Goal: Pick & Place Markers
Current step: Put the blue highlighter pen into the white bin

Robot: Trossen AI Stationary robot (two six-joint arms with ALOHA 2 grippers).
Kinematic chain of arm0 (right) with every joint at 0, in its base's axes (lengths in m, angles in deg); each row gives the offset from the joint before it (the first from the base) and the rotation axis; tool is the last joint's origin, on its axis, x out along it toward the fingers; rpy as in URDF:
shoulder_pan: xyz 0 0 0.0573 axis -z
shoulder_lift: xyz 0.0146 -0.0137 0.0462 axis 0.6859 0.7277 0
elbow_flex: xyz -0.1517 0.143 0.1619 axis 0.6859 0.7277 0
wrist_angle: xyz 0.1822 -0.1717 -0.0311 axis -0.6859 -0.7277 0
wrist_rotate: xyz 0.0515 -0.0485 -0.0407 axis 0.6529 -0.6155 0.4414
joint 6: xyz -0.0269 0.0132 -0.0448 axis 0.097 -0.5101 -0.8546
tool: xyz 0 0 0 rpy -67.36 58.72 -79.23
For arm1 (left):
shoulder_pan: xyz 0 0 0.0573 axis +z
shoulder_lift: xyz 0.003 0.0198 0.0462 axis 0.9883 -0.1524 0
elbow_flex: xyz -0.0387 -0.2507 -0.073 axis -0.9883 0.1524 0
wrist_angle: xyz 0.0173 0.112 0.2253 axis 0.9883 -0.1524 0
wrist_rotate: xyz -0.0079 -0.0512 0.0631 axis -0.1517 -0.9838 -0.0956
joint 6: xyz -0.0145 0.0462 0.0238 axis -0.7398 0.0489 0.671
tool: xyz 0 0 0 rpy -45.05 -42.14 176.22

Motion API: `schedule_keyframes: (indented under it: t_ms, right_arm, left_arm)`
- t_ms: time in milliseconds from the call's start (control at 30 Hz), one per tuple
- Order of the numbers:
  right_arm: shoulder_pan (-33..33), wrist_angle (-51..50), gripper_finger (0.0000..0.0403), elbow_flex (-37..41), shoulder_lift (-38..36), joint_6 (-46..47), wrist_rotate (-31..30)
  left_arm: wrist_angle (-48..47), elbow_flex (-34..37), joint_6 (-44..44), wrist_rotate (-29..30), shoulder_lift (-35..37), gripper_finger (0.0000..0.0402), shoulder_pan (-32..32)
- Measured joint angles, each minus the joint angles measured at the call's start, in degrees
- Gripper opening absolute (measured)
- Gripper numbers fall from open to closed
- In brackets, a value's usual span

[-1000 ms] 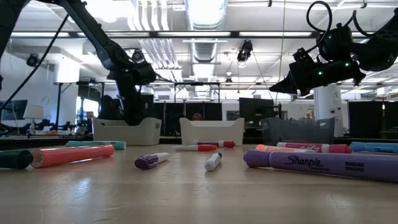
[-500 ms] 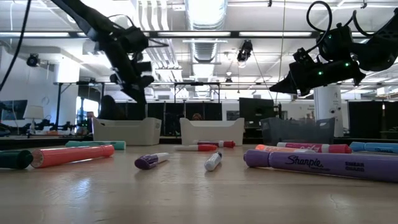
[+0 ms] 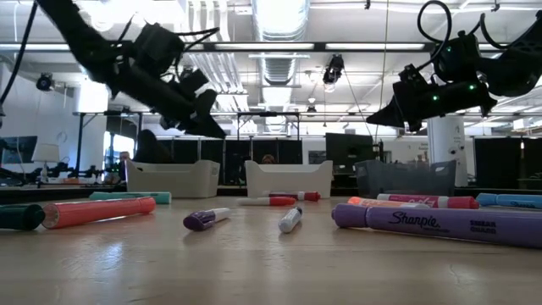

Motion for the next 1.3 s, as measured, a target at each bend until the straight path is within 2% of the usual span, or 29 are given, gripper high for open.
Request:
schedule_keyframes:
  t_ms: [100,167,267,367,567,767,1000,1300]
  right_arm:
    - [0.01,-0.1,0.0013,-0.35,0.02,0.96,0.89]
    - [-0.01,-0.09,0.0013,-0.96,0.0,1.93,3.54]
    - [-1.61,-0.42,0.0013,-2.34,-0.12,3.24,7.66]
    - [-5.59,-3.94,0.0013,-4.22,-0.33,1.96,7.66]
    - [-15.31,-22.44,0.0013,-11.26,-0.33,-1.91,-1.06]
    - [-23.02,-42.02,0.0013,-17.86,-0.33,2.1,-11.89]
    - [-30.79,-61.86,0.0022,-22.12,-0.33,13.5,-18.22]
    - [-37.12,-86.68,0.0103,-24.1,-0.33,36.31,-21.53]
  left_arm:
    - [6.11,3.28,-1.5,0.02,0.0,0.0001,0.03]
    - [10.31,4.98,-2.14,-0.05,-0.07,0.0,0.01]
    - [14.88,7.06,-2.43,-3.21,-0.22,0.0,0.02]
    - [18.54,8.63,-1.9,-6.36,-0.24,0.0,0.01]
    - [20.8,10.03,-1.02,-7.65,-0.24,0.0,0.03]
    - [20.85,10.07,-1.01,-7.69,-0.24,0.0,0.0]
    - [20.69,10.09,-1.14,-7.73,-0.24,0.0,-0.84]
    - [20.64,10.71,-2.24,-7.73,-0.26,0.0,-2.47]
